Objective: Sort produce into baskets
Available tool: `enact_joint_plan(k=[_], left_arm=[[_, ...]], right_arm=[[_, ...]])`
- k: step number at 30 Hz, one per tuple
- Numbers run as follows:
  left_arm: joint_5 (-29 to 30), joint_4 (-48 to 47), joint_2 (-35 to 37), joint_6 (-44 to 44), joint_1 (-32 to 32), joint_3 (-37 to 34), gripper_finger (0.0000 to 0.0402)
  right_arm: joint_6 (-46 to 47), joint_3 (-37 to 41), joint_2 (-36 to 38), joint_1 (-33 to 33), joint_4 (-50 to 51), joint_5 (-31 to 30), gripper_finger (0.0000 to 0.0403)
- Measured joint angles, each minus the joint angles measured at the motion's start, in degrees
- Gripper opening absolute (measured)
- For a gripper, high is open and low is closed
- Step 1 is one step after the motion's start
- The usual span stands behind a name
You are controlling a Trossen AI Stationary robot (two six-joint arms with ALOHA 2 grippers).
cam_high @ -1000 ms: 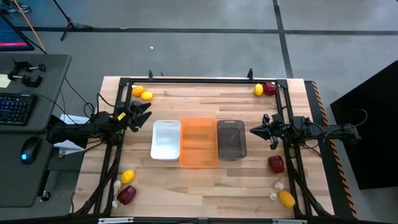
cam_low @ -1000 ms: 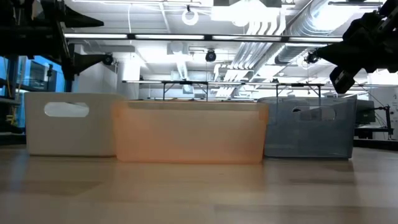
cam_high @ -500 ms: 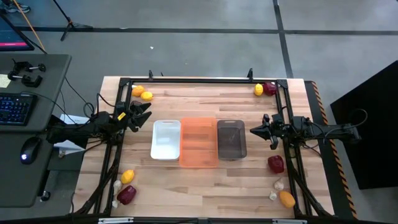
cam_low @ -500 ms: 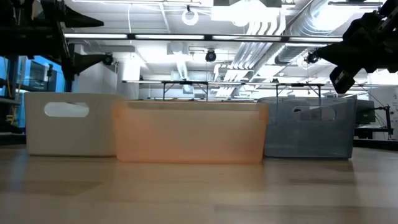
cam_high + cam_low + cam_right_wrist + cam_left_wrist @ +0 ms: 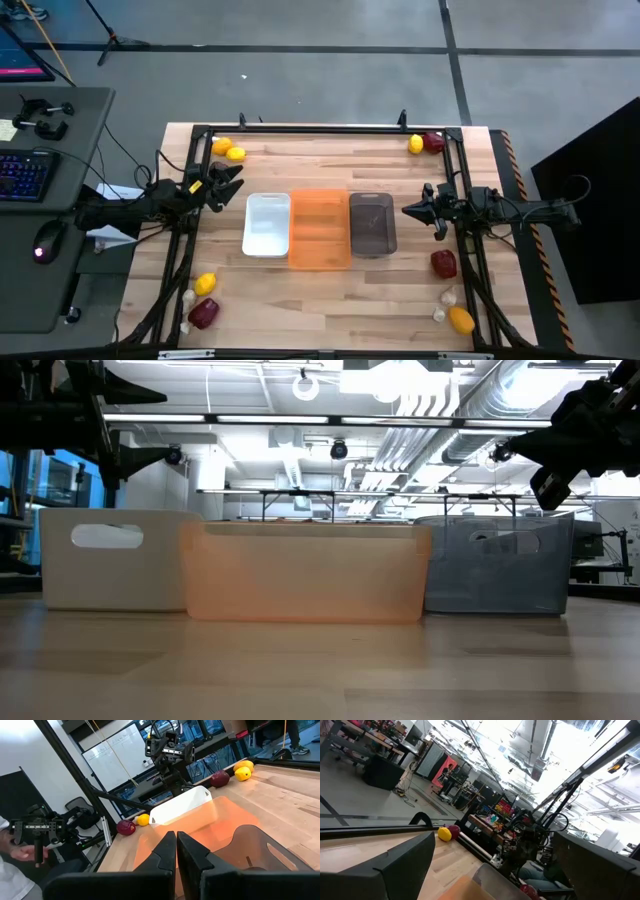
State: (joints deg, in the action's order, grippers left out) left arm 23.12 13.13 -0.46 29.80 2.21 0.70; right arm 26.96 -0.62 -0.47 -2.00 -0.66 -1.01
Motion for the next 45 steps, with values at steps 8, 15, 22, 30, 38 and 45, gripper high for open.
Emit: enact_joint_plan(k=[8, 15, 22, 30, 38, 45], left_arm=[[0.0, 0.0, 0.01, 0.0, 0.0, 0.01, 0.039], [0.01, 0.0, -0.01, 0.0, -0.01, 0.01, 0.039], [0.0, -0.01, 0.0, 0.0, 0.0, 0.0, 0.039], [-0.01, -0.02, -0.01, 0.0, -0.01, 0.01, 0.039], [0.01, -0.02, 0.01, 0.0, 0.01, -0.01, 0.039], [0.01, -0.04, 0.0, 0.0, 0.0, 0.0, 0.039]], right_arm=[[0.0, 0.01, 0.0, 0.0, 0.02, 0.02, 0.0005], [0.0, 0.0, 0.0, 0.01, 0.0, 0.0, 0.0005], [-0.01, 0.01, 0.01, 0.02, 0.01, 0.0, 0.0005], [0.18, 0.02, -0.55, 0.13, -9.04, -13.7, 0.0005], [14.54, -0.81, -4.31, 1.92, -40.64, -42.68, 0.0005], [14.49, -18.12, -18.06, 10.33, -17.48, -32.66, 0.0005]])
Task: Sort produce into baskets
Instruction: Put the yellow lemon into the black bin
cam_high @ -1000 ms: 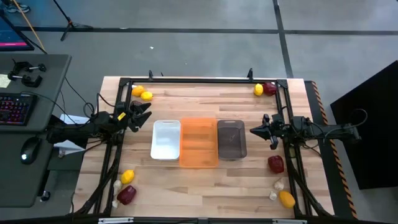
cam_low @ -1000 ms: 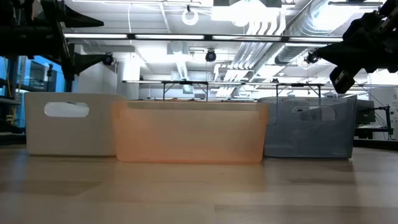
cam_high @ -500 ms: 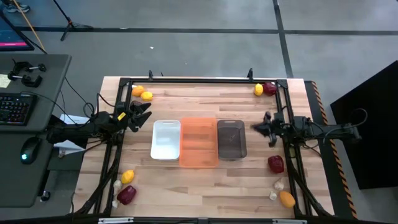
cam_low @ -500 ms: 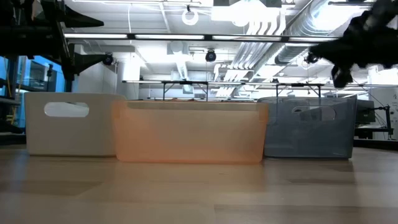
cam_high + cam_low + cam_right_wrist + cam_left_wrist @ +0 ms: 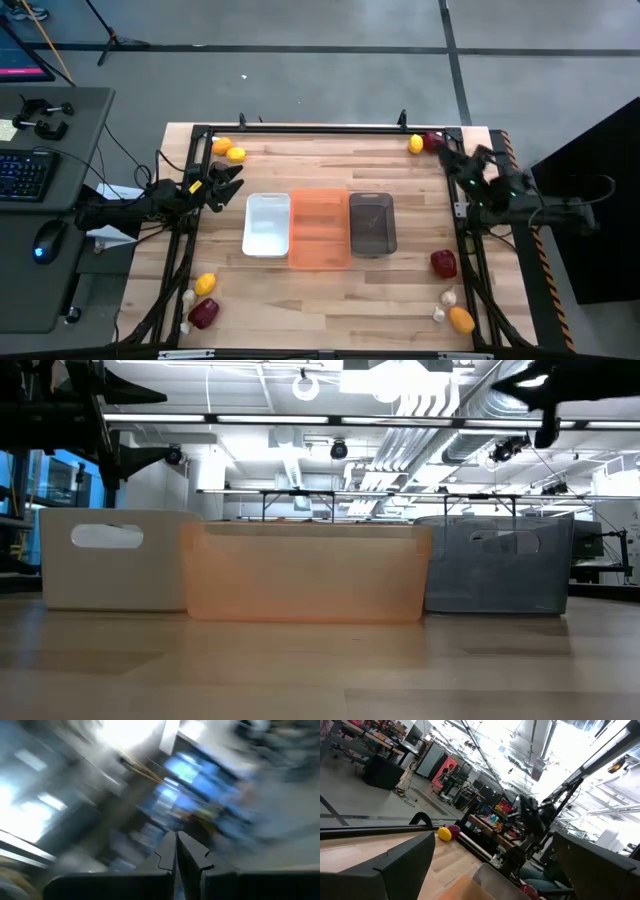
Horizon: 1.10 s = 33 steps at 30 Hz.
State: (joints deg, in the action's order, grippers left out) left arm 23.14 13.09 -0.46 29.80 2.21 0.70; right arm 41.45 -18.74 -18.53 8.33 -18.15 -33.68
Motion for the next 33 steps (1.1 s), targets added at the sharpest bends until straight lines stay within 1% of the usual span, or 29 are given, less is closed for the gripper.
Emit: enact_joint_plan(k=[3, 4, 6, 8, 10, 12, 15, 17, 20, 23, 27, 33], left_arm=[[0.0, 0.02, 0.02, 0.0, 0.01, 0.0, 0.039], [0.0, 0.01, -0.01, 0.0, 0.0, 0.01, 0.039], [0.0, 0.02, 0.02, 0.0, 0.01, 0.01, 0.039], [0.0, 0.02, 0.0, 0.0, 0.01, -0.01, 0.039], [0.0, 0.02, 0.01, 0.0, -0.01, 0.0, 0.039], [0.0, -0.01, 0.01, 0.0, 0.0, 0.0, 0.039], [0.0, 0.01, 0.0, 0.0, -0.01, 0.0, 0.039], [0.0, 0.02, -0.01, 0.0, -0.01, 0.01, 0.039], [0.0, 0.02, 0.0, 0.0, -0.01, -0.01, 0.039], [0.0, 0.02, 0.0, 0.0, -0.01, -0.01, 0.039], [0.0, 0.02, 0.02, 0.0, 0.01, 0.01, 0.039], [0.0, 0.02, 0.0, 0.0, -0.01, -0.01, 0.039]], right_arm=[[5.04, -11.06, -8.09, 6.82, 22.9, 0.42, 0.0005], [5.66, -14.65, -11.3, 9.85, 29.91, 1.71, 0.0005], [3.08, -21.05, -17.87, 16.75, 39.94, 5.69, 0.0005], [-3.88, -26.11, -24.93, 24.18, 44.92, 12.26, 0.0011], [-10.21, -30.07, -31.93, 31.02, 46.56, 19.31, 0.0028], [-13.79, -33.09, -38.72, 36.31, 48.31, 23.32, 0.0056], [-14.7, -36.62, -48.49, 41.48, 52.23, 24.17, 0.011], [-15.16, -38.52, -54.17, 43.94, 53.13, 24.06, 0.0148], [-15.91, -40.39, -62.18, 46.53, 53.92, 25.16, 0.0201], [-15.47, -42.71, -68.96, 48.24, 55.04, 27.99, 0.0243], [-14.51, -45.34, -75.77, 49.29, 58.44, 28.23, 0.0274], [-13.27, -46.75, -80.56, 49.41, 60.11, 25.89, 0.028]])
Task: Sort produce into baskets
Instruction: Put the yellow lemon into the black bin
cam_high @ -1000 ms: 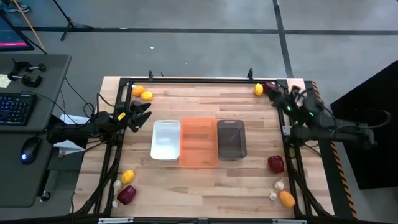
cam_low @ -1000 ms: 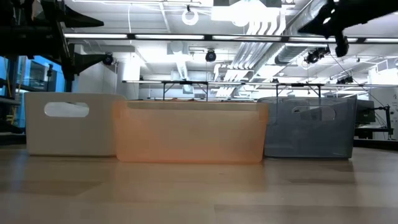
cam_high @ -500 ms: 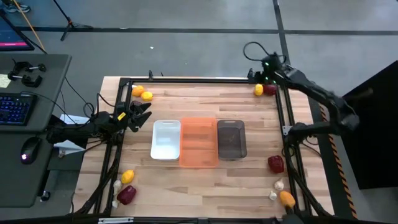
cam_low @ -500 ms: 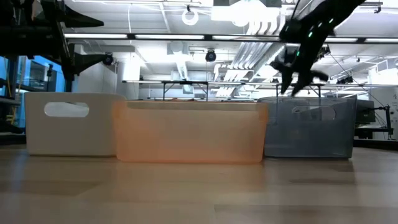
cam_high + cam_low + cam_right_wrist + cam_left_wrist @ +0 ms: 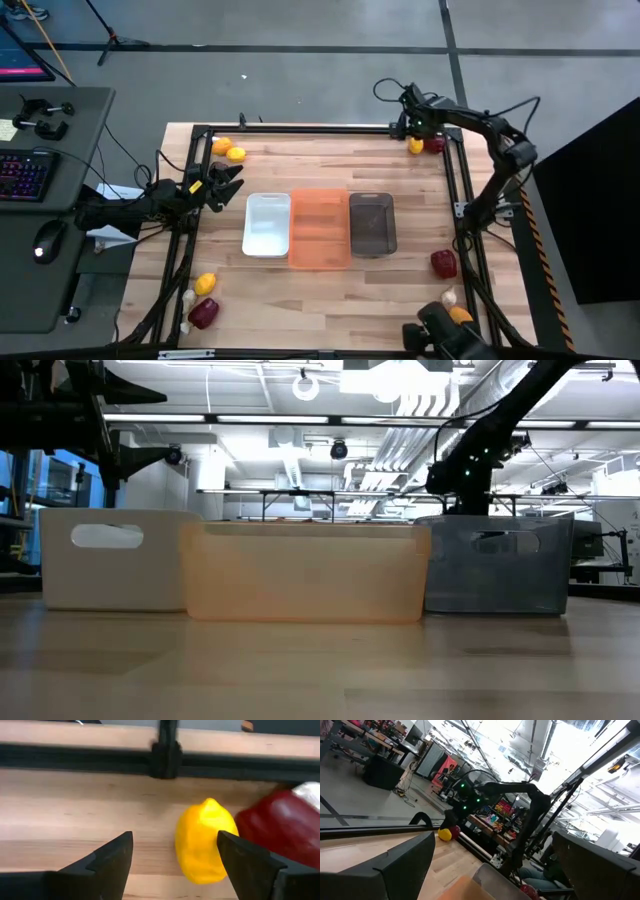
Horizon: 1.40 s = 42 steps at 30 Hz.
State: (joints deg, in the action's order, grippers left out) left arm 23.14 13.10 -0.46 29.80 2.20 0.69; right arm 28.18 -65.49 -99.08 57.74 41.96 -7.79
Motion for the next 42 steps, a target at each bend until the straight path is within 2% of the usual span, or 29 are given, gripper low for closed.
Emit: enact_joint_plan(k=[5, 21, 30, 36, 39, 42], left_arm=[[0.0, 0.0, -0.01, 0.0, 0.02, 0.02, 0.039], [0.0, 0.0, 0.0, 0.0, 0.0, 0.02, 0.039], [-0.01, -0.01, 0.01, 0.0, 0.0, 0.01, 0.039], [0.0, 0.0, 0.0, 0.0, 0.01, 0.01, 0.039], [0.0, 0.0, 0.01, 0.0, 0.02, 0.0, 0.039], [0.0, 0.0, -0.01, 0.0, 0.02, 0.02, 0.039]], right_arm=[[0.09, -0.16, -1.16, 0.0, 1.24, -4.68, 0.028], [-1.24, -0.07, -1.19, 0.13, 4.55, -11.76, 0.028], [-1.24, -0.07, -6.23, -0.17, 4.52, -9.4, 0.028], [-1.76, -0.18, -6.67, -1.22, 3.28, -8.39, 0.0278], [-3.14, -0.18, -6.67, -1.2, 3.57, -6.32, 0.0257], [-3.33, -0.2, -6.66, -1.2, 4.2, -5.13, 0.0209]])
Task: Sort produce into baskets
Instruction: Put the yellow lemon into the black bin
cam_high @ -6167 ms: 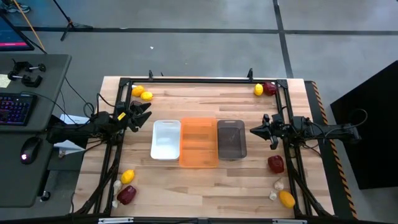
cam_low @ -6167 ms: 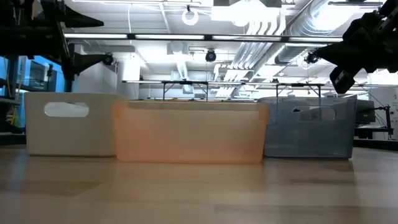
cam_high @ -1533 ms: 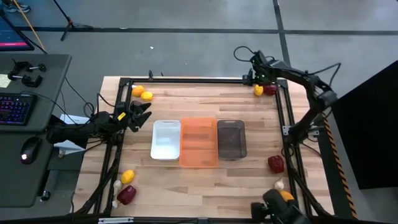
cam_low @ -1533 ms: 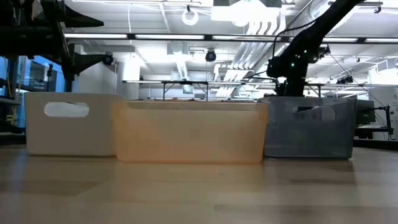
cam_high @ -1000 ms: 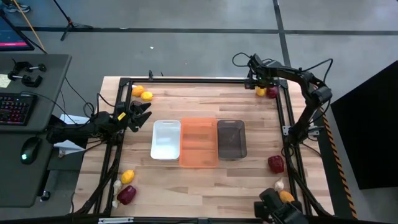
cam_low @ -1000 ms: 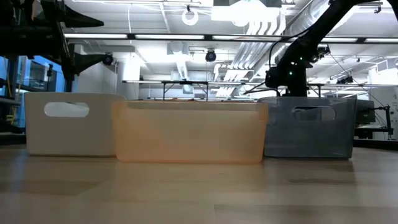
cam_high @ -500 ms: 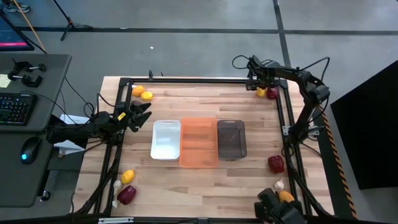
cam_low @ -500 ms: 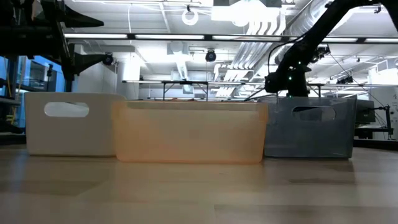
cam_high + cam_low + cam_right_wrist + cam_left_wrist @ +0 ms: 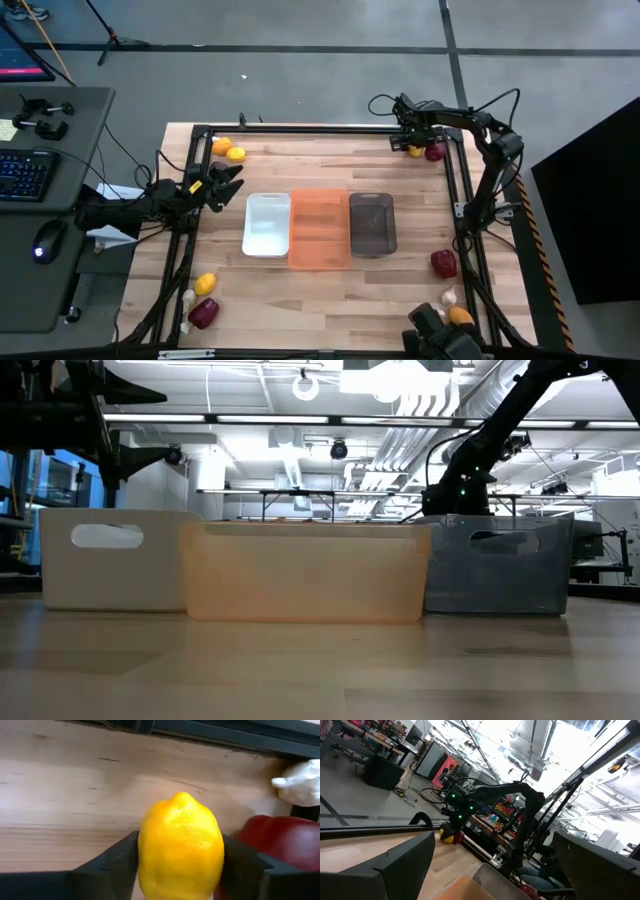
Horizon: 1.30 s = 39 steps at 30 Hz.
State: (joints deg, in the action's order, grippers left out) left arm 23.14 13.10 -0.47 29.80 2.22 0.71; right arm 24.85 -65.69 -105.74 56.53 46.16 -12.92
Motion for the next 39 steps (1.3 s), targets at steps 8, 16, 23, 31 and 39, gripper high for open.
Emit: enact_joint_plan(k=[8, 16, 23, 31, 39], left_arm=[[-0.02, 0.0, 0.02, 0.0, 0.0, -0.01, 0.039], [0.0, 0.0, 0.02, 0.0, -0.02, 0.0, 0.039], [0.0, 0.0, 0.02, 0.0, 0.0, 0.0, 0.039], [-0.01, 0.01, 0.02, 0.0, -0.01, -0.01, 0.039], [0.0, 0.02, 0.01, 0.0, -0.01, -0.01, 0.039]], right_arm=[[-6.94, -0.69, 9.71, -1.33, -1.06, 10.92, 0.0136], [-6.59, 1.3, 29.93, -14.04, -8.58, 36.75, 0.0177], [9.04, 11.71, 37.4, -38.82, -7.94, 36.85, 0.0186], [23.58, 19.45, 37.36, -53.45, -19.5, 34.27, 0.0189], [25.27, 19.34, 37.43, -53.55, -19.98, 26.83, 0.0189]])
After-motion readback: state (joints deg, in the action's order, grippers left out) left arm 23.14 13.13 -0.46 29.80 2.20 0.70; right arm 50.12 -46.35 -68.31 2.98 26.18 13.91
